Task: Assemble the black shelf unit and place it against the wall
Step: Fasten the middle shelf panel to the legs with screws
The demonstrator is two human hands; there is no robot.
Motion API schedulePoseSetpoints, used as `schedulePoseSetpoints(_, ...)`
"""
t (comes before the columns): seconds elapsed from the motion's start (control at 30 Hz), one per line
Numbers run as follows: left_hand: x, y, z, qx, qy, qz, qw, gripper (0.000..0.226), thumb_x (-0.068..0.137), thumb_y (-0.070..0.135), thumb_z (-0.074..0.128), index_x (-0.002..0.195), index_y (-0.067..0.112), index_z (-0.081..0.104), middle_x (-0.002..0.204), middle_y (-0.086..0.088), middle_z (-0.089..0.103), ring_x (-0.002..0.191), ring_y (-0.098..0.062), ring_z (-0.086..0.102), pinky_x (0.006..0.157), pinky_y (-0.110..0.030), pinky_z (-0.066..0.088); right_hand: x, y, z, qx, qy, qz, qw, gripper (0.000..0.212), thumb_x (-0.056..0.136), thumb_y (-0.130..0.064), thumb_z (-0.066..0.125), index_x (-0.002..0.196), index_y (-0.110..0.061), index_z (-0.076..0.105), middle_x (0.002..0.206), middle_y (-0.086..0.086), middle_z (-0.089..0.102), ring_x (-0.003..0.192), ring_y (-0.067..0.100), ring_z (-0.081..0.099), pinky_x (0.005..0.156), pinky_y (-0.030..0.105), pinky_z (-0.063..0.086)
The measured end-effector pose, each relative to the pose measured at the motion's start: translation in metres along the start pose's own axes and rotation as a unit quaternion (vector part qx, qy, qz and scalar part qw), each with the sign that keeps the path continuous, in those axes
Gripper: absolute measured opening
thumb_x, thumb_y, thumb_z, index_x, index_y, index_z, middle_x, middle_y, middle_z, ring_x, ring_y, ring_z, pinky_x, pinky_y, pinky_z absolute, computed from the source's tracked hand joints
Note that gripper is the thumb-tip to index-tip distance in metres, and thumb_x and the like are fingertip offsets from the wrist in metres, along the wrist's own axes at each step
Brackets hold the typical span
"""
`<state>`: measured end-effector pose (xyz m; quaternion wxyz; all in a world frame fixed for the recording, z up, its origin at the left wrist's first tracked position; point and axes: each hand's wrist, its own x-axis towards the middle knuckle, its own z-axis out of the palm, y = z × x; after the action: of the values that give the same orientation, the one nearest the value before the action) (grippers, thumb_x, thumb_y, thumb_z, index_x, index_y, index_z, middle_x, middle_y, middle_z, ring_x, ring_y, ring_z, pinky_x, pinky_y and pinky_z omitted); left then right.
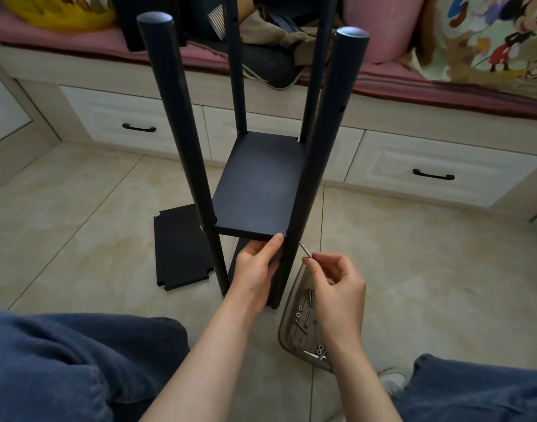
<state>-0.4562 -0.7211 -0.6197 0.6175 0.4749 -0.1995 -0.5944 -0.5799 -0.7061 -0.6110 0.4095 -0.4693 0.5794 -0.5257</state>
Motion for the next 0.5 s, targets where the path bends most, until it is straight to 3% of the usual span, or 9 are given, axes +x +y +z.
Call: schedulePoseSetpoints(0.5,0.001,-0.001,-0.005,-0.018,-0.018,-0.026,0.999,0.021,0.098,0.02,0.06,0.117,0.011,0.066,0.117,-0.013,0.073,0.112,-0.024,0.069,0.095,-0.032,0.049,0.01,-0.011,0.01,-0.004,-0.036,0.007,0.999,0.012,0.085,-0.009,0.075,0.084,-0.019,0.07,0.077,-0.007,0.073,0.077,-0.001,0.068,0.069,0.011,0.05)
